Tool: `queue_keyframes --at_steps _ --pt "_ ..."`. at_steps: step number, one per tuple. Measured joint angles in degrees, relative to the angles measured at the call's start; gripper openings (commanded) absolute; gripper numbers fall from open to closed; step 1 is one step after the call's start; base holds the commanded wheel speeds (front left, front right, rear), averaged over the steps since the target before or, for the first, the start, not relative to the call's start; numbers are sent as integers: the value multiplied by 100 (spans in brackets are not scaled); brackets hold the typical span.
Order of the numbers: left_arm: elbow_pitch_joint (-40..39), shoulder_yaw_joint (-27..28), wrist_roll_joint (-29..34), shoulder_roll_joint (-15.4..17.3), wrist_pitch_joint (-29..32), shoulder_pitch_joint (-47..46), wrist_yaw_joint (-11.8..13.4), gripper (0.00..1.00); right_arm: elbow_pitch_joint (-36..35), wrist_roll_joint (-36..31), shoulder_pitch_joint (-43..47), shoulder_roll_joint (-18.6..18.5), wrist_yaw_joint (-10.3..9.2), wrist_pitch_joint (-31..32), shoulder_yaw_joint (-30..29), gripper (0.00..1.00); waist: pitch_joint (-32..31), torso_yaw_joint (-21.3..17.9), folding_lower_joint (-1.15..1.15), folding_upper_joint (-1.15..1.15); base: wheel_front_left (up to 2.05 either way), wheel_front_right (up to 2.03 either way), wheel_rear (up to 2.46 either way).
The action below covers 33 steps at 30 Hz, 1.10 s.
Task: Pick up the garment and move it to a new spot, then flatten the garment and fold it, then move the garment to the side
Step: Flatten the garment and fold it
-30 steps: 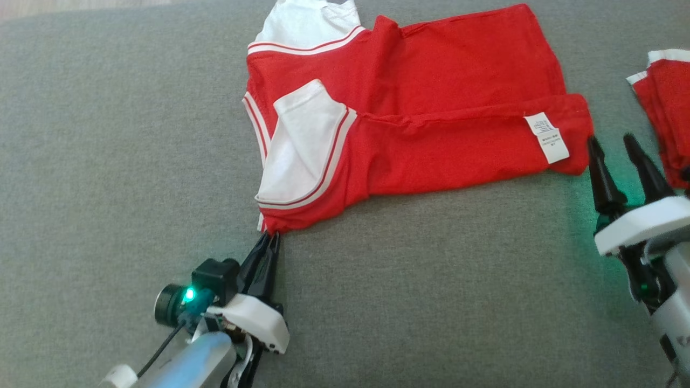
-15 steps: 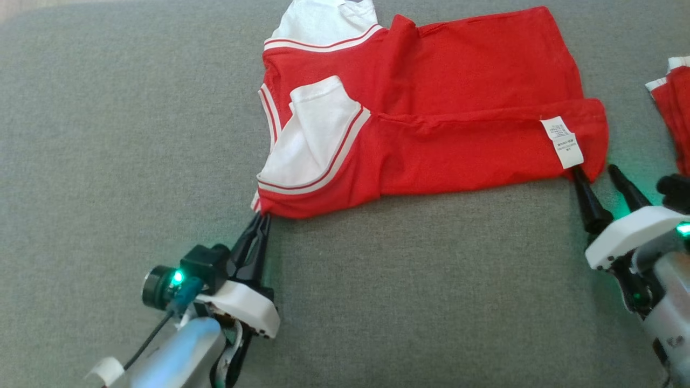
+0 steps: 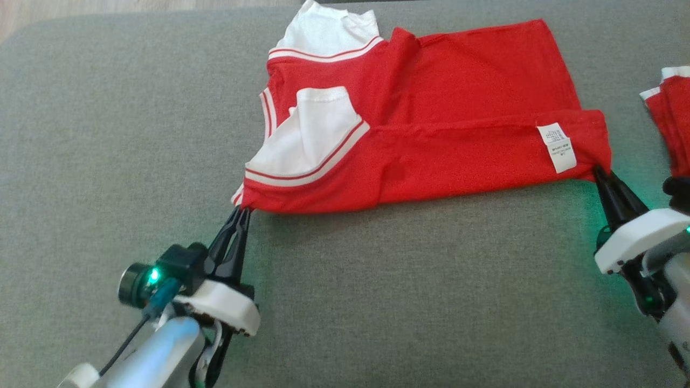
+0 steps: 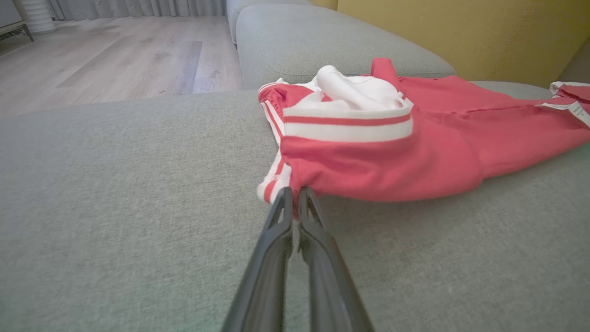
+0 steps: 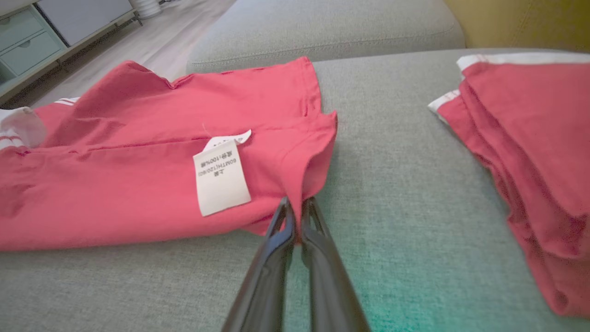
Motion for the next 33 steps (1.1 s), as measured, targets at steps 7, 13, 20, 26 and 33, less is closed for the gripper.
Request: queue_keyframes --at_steps 7,13,20,26,33 --pt "-269 85 -183 259 1 560 -49 0 -543 212 486 -446 0 -93 65 0 -224 -48 0 0 0 0 0" --pt "-442 133 -318 434 1 1078 -49 0 -1182 352 1207 -817 0 47 151 0 -410 -97 -1 0 0 0 0" --pt "-620 135 -412 525 1 1516 -54 0 -1705 334 1968 -943 0 427 -96 0 -549 -158 -1 0 0 0 0" --pt "-717 136 -421 581 1 1799 -41 0 -2070 219 2716 -922 0 740 -555 0 -585 -208 -1 0 0 0 0" --pt "-778 118 -522 587 36 2042 -3 0 -2438 -53 3301 -698 0 1050 -1178 7 -624 -213 0 0 0 0 0"
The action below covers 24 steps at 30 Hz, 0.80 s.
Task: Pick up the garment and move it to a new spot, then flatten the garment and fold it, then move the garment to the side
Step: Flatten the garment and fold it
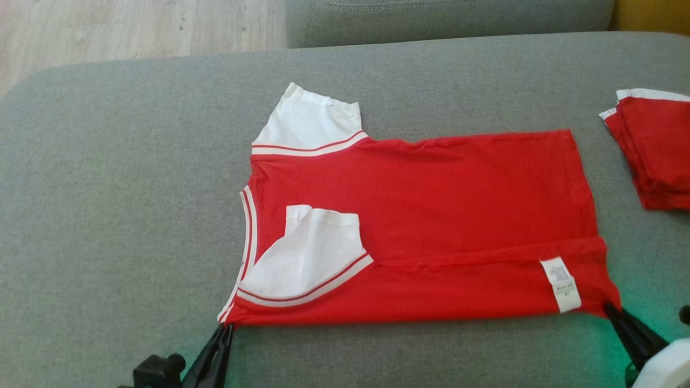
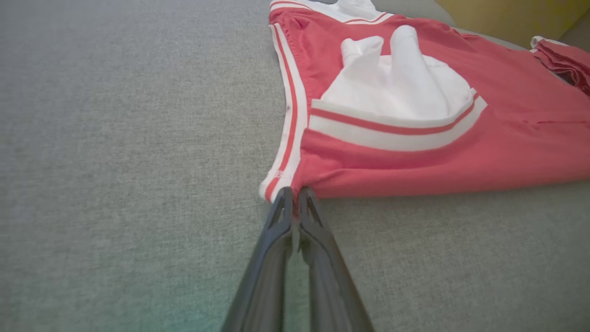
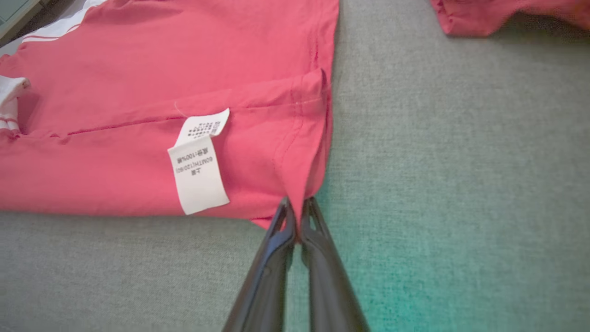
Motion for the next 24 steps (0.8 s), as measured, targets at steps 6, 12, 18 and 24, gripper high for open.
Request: queue_keyframes --at_steps 6,12,18,24 --pt "51 0 -37 -8 15 7 78 100 -280 -279 346 266 0 354 -535 100 -55 22 0 0 0 0 0" --pt "-162 -42 156 111 249 -141 118 100 -688 -720 464 503 0 532 -1157 100 -2 24 0 0 0 0 0" --pt "-773 -26 509 491 958 -1418 46 100 -1185 -1082 413 655 0 625 -1488 100 297 -2 0 0 0 0 0" --pt "-739 30 623 565 2104 -3717 -692 100 -1512 -1192 -110 680 0 682 -1523 100 842 -81 1 0 0 0 0"
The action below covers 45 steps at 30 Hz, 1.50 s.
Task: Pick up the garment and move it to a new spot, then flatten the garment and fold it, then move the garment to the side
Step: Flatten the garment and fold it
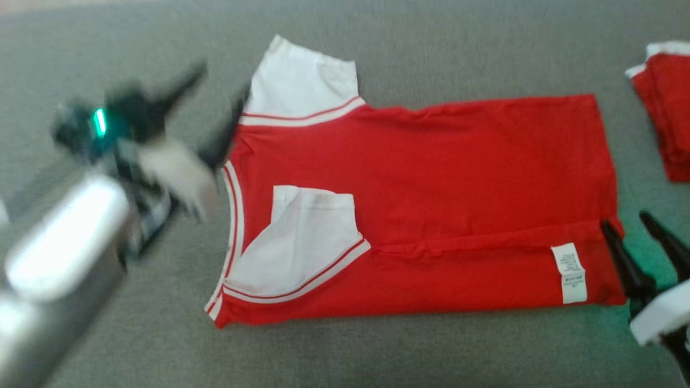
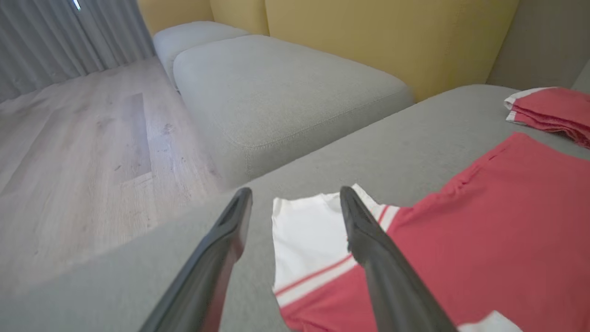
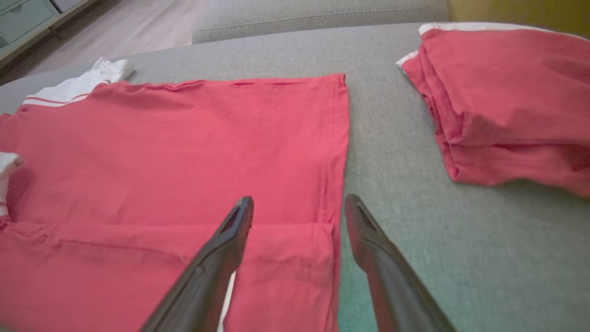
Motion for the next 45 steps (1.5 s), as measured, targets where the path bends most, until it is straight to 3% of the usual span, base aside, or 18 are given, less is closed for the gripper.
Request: queue_keyframes --at_steps 1,5,12,18,26,35,45 --pt "313 -10 11 -42 353 -712 -256 100 -66 -1 -218 -4 0 0 30 100 204 -35 0 0 0 0 0" --pt "1133 -16 -115 -230 1015 -1729 -658 100 -54 -51 -660 -3 0 52 221 100 577 -188 1 0 0 0 0" --pt "2352 -255 -224 -433 1925 -2645 -916 100 135 -143 -1370 101 0 1 492 100 1089 -673 0 0 0 0 0" --pt "3075 -568 -98 -361 2203 -2998 -969 100 347 -143 -1612 268 0 -177 693 100 1427 -1117 0 0 0 0 0" --pt "3611 -581 -101 -191 2285 -3258 -975 100 566 -134 -1714 381 0 -321 824 100 1586 -1486 -1 0 0 0 0" --pt "3754 -458 -432 -211 2611 -3289 -975 100 742 -90 -1716 380 0 -415 827 100 1557 -1523 -2 0 0 0 0" --pt "3365 -458 -811 -123 3149 -3287 -975 100 853 -91 -1797 402 0 -414 826 100 1526 -1431 -2 0 0 0 0"
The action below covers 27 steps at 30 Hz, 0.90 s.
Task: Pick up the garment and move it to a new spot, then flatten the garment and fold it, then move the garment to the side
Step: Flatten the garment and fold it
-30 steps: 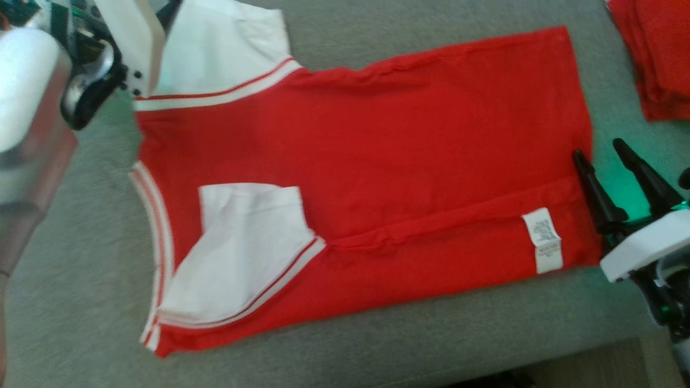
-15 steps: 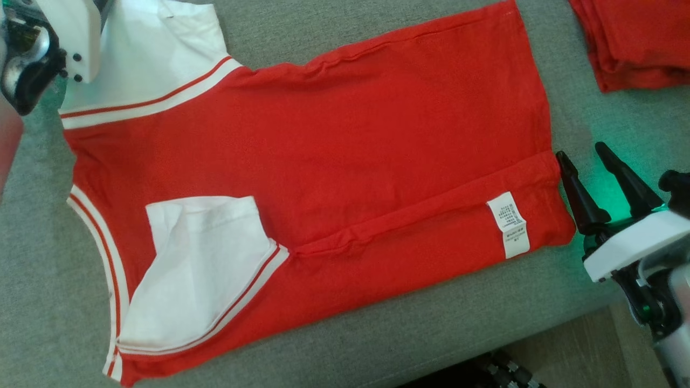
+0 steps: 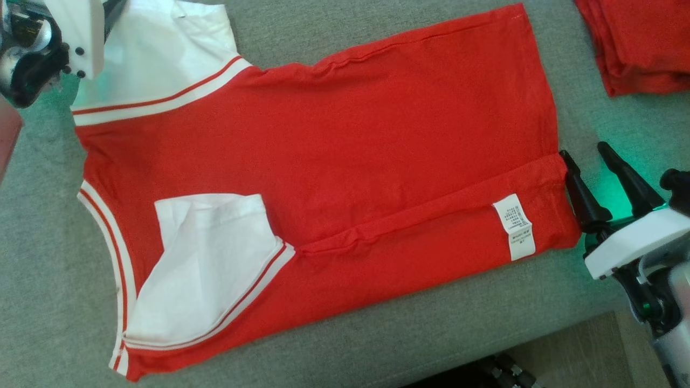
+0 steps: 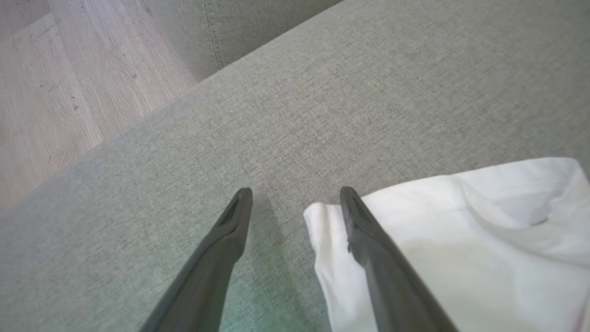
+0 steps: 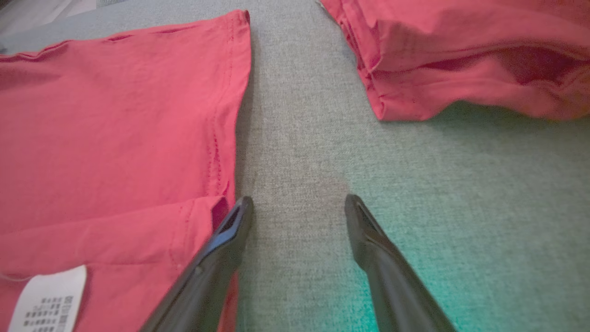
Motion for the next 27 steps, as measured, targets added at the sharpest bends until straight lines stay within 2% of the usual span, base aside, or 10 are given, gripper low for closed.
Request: queue_keyframes --at_steps 9,15,23,24,25,26,27 --pt "-593 35 -1 248 -141 37 15 100 59 0 -27 11 0 -7 3 100 18 -16 0 0 0 0 0" --pt "-878 7 -122 387 285 89 65 100 107 2 -27 11 0 -7 10 100 -8 1 0 0 0 0 0" --pt "-1093 -32 -205 535 441 325 188 100 89 27 -54 10 0 -57 10 100 75 7 0 0 0 0 0" --pt "-1104 -27 -207 544 432 325 188 89 90 46 -70 10 0 -58 10 100 82 6 0 0 0 0 0" --pt "-1113 -30 -207 543 432 326 186 72 93 51 -92 10 0 -58 14 100 83 7 0 0 0 0 0" --pt "-1125 -34 -208 539 420 326 185 44 93 51 -111 9 0 -58 15 100 82 9 0 0 0 0 0" --pt "-1138 -48 -207 539 407 327 180 33 93 51 -116 8 0 -58 18 100 78 12 0 0 0 0 0"
